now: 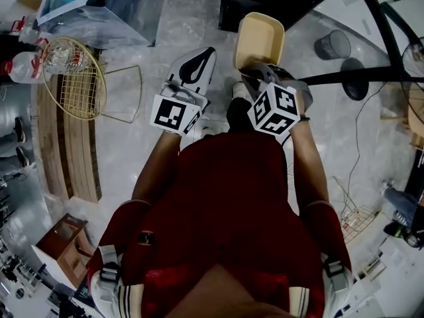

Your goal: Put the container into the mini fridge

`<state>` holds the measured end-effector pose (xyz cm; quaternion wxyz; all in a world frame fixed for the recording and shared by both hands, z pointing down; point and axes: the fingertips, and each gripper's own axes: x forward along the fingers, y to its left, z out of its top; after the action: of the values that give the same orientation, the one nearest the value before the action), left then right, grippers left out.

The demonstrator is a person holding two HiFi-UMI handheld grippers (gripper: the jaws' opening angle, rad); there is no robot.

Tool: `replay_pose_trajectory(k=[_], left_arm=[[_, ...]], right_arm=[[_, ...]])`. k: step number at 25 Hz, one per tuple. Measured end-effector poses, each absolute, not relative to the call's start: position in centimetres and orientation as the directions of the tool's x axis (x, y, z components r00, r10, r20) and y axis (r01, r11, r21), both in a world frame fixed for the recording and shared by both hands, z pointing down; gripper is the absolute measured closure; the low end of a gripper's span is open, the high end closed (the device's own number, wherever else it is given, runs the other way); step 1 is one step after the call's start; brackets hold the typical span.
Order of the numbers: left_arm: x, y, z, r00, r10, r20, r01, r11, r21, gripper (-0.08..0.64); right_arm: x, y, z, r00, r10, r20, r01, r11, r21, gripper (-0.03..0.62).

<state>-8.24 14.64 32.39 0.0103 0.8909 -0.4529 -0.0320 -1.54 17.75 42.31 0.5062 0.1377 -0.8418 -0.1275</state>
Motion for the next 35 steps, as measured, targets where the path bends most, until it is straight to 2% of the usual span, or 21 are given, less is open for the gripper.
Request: replay_pose_trajectory(k=[14,20,25,35], left_arm=[[-3.5,-0.8,33.6,0.492,-0.871,-0.018,-0.870,-0.492,0.034,0.552],[-2.3,-5.0,35.3,0.469,-0.880,0.075,-0.883,-0.468,0.028,0.552],[-1.2,-7.9,35.8,0.446,-0.895,0.027,-0.895,-0.445,0.030,0.552],[-1.4,-11.6,38.4,0.423,-0.905,0.049,-0.906,-0.421,0.042,0.552]], right_arm=[[4.9,2.2,45.4,-0.445,-0.325,0.834,-0.083,0.943,0.323,0.591],[5.7,-2.2,47.2,-0.445,-0.297,0.845,-0.059,0.951,0.304,0.591],[6.5,-5.0,48.9,-0.442,-0.271,0.855,-0.037,0.958,0.284,0.591],[5.9,-8.9,53.4,-0.420,-0.233,0.877,-0.043,0.971,0.237,0.591]])
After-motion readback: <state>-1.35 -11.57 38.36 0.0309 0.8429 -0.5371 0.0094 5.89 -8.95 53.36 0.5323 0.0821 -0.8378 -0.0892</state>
